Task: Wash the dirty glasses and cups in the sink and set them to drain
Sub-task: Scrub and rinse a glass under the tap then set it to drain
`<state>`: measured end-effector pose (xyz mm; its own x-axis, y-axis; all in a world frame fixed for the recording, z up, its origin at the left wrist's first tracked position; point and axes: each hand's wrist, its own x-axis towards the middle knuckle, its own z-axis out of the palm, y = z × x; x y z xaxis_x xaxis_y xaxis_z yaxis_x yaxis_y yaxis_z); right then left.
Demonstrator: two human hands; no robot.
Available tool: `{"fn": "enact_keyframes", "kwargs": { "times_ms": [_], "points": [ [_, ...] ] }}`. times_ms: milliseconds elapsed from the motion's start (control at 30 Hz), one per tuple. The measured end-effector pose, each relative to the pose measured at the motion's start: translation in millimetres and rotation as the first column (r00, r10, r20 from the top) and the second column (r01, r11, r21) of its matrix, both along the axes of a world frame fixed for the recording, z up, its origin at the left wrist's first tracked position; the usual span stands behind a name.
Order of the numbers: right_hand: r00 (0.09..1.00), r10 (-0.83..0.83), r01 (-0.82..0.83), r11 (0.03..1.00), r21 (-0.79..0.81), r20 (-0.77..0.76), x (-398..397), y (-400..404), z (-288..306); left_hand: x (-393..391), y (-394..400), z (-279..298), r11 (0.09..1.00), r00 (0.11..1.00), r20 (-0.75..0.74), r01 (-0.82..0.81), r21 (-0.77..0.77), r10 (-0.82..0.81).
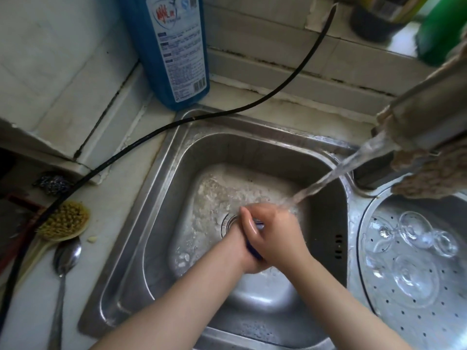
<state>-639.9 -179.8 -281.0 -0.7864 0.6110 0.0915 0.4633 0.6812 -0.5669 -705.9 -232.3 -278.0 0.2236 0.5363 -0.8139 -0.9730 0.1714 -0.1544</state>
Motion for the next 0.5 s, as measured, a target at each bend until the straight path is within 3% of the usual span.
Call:
{"fn": "enact_keyframes", "kwargs": {
  "times_ms": [100,200,233,267,300,367,433,500],
  "points": [
    [0.961,-0.243,0.260,0.957,-0.133,0.132,-11.1,16.0,10.7,-1.8,10.7,-7.5,0.997,0.997,0.022,0.080,-0.001,-0.080],
    [0.869,-0.464,0.492,0.768,-0.411,0.173,-12.9,25.8,13.0,-4.1,19.6,-6.8,0.994,0.996,0.014,0.088,-0.061,-0.087],
    [0.873,-0.470,0.480,0.774,-0.413,0.132,-9.5,20.7,12.2,-4.2,21.4,-3.2,0.997,0.998,-0.016,0.067,-0.041,-0.068],
    [0.900,-0.434,0.426,0.849,-0.313,0.045,-4.9,12.6,11.6,-4.3,22.6,-3.2,0.999,0.997,-0.065,0.028,-0.026,-0.029],
    [0.933,-0.356,0.343,0.926,-0.159,-0.061,-0.7,3.0,12.9,-4.3,22.7,-1.0,1.000,0.990,-0.140,0.000,-0.009,-0.001],
    [0.977,-0.144,0.151,0.988,0.037,-0.158,8.7,-5.3,9.3,-5.9,22.1,-1.5,1.000,0.982,-0.191,-0.007,0.002,0.007],
    [0.977,-0.066,0.053,0.996,-0.069,-0.203,10.4,6.0,7.8,-6.9,20.2,3.0,0.999,0.977,-0.211,0.042,0.012,-0.038],
    [0.961,-0.219,0.123,0.885,-0.449,-0.170,7.0,15.4,15.8,-4.7,18.5,3.4,0.992,0.953,-0.286,0.116,0.043,-0.099]
  ]
}}
